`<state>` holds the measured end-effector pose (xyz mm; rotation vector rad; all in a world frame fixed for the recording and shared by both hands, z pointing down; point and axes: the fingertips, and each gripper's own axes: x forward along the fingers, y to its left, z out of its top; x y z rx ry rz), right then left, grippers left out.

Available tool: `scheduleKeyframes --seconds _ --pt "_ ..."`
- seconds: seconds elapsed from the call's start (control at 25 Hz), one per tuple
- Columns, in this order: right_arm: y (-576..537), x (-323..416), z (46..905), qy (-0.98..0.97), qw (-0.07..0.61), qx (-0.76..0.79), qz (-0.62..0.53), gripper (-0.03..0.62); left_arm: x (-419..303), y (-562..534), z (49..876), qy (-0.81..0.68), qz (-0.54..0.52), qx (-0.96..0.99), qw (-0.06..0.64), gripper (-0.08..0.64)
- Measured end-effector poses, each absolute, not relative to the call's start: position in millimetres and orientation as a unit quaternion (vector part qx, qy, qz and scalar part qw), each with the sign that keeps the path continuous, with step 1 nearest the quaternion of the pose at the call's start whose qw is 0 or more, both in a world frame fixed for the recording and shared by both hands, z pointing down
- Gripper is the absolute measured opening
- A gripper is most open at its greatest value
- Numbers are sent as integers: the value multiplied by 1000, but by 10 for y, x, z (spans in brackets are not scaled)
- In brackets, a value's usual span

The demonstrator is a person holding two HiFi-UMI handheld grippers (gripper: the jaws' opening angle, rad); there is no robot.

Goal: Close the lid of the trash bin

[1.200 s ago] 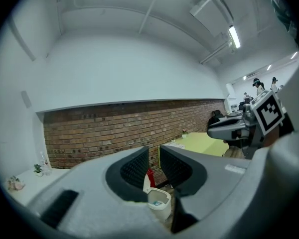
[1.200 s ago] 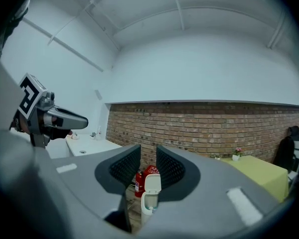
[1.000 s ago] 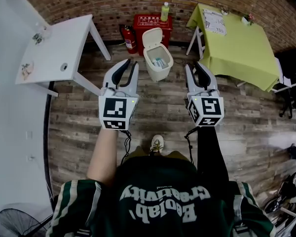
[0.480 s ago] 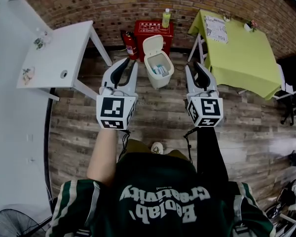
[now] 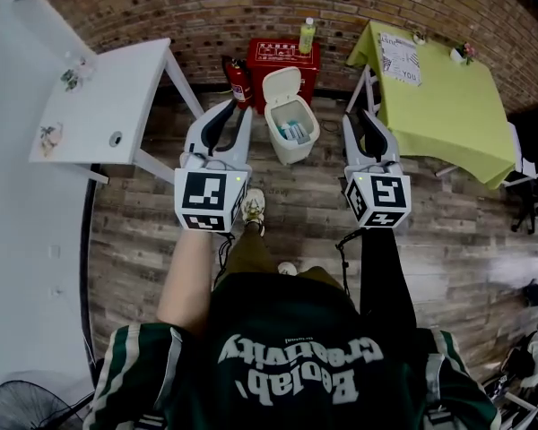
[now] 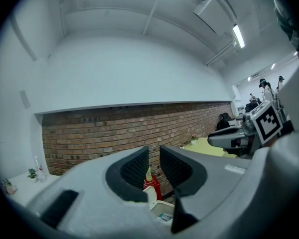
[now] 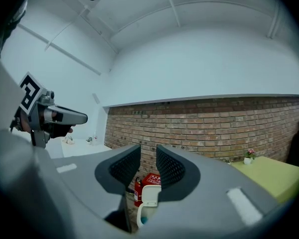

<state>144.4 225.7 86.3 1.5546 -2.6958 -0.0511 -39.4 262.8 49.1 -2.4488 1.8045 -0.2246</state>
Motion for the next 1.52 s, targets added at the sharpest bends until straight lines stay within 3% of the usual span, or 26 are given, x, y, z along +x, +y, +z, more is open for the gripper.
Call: scheduleKeyframes --seconds 1.52 --pt "-820 300 982 -841 47 539 -10 117 -1329 -772 645 524 -66 -849 29 80"
